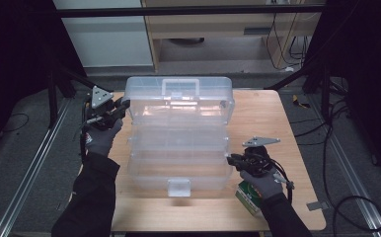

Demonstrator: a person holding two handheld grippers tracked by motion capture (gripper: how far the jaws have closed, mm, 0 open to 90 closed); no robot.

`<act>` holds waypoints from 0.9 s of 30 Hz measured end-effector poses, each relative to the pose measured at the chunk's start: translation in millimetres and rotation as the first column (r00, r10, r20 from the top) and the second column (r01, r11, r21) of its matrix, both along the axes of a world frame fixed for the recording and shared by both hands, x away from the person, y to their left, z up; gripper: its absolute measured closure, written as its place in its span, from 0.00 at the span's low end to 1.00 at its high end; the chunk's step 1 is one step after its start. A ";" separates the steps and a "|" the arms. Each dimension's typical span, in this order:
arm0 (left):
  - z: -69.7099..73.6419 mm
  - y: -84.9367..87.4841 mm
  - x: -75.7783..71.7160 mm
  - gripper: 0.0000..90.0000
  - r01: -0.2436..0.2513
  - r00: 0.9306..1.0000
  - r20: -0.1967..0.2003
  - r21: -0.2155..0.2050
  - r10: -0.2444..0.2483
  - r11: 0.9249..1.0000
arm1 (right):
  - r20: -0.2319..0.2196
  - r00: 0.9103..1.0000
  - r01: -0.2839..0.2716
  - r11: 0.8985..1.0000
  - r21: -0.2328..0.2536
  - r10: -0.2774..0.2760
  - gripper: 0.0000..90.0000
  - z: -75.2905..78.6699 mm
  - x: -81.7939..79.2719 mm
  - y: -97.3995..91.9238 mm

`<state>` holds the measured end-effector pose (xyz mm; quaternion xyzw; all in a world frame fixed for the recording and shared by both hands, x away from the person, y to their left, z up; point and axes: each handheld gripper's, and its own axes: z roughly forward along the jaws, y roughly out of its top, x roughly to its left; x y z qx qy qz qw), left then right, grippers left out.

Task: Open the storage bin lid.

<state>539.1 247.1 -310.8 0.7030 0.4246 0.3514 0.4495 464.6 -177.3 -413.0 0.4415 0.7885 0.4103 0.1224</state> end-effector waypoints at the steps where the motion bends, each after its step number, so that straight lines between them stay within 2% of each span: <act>1: 0.3 -0.3 1.0 0.86 -0.001 1.000 -0.001 0.001 0.001 1.000 | -0.002 1.000 0.001 1.000 0.001 -0.001 0.84 0.1 -0.2 0.2; 27: 5.0 -6.2 29.4 0.86 -0.029 0.999 -0.021 0.004 0.030 1.000 | 0.002 1.000 -0.007 1.000 -0.009 0.007 0.84 0.7 0.8 0.6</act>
